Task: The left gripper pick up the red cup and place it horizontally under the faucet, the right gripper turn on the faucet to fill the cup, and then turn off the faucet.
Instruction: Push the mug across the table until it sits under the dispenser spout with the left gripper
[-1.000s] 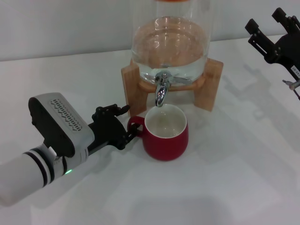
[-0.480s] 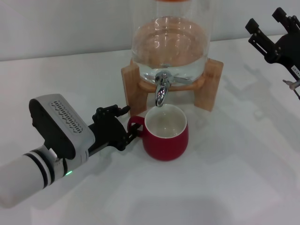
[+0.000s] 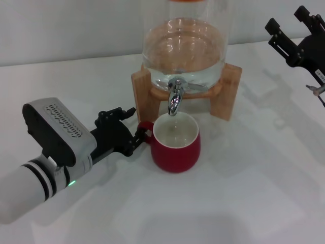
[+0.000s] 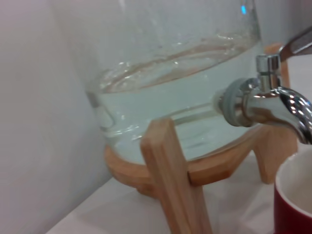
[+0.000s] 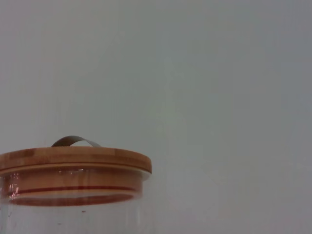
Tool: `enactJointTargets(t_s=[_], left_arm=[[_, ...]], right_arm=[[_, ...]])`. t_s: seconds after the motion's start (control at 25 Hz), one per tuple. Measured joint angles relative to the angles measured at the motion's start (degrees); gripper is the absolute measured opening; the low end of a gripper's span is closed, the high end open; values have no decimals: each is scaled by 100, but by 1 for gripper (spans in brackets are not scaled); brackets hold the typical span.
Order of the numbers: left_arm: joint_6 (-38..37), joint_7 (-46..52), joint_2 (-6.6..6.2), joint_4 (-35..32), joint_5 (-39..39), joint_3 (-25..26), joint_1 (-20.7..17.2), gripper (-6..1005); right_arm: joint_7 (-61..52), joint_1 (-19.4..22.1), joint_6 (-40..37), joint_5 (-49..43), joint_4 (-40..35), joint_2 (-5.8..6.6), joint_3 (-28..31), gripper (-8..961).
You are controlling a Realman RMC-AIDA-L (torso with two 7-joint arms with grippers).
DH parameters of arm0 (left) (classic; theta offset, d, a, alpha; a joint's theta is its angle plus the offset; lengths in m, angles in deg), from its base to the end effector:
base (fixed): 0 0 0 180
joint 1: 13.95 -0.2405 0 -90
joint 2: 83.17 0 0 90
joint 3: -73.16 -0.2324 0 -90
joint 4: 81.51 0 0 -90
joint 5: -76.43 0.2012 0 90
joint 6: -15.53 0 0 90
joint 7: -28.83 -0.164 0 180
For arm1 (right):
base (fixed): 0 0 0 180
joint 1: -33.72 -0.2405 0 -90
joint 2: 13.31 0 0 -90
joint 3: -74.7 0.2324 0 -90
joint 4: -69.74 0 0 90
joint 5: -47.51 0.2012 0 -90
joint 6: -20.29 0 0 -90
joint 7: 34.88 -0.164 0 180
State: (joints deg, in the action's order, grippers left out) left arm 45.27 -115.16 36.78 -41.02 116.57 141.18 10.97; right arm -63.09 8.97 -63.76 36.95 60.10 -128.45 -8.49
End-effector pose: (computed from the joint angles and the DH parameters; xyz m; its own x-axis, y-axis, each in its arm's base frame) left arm -0.1910 0.3436 -0.1157 0.9523 0.0020 0.3052 0.1937 -0.7767 -0.5993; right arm 0.2609 0.3370 0.0558 0.5509 0.2827 -0.7852 -0.6738 -0.4046 -0.6184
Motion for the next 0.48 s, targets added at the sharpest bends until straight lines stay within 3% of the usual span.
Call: enactJointTargets(t_s=[0.48], left_arm=[[1, -24, 3, -40, -52, -9, -8, 480]], right_arm=[[0, 5, -36, 1, -10, 1, -12, 838]])
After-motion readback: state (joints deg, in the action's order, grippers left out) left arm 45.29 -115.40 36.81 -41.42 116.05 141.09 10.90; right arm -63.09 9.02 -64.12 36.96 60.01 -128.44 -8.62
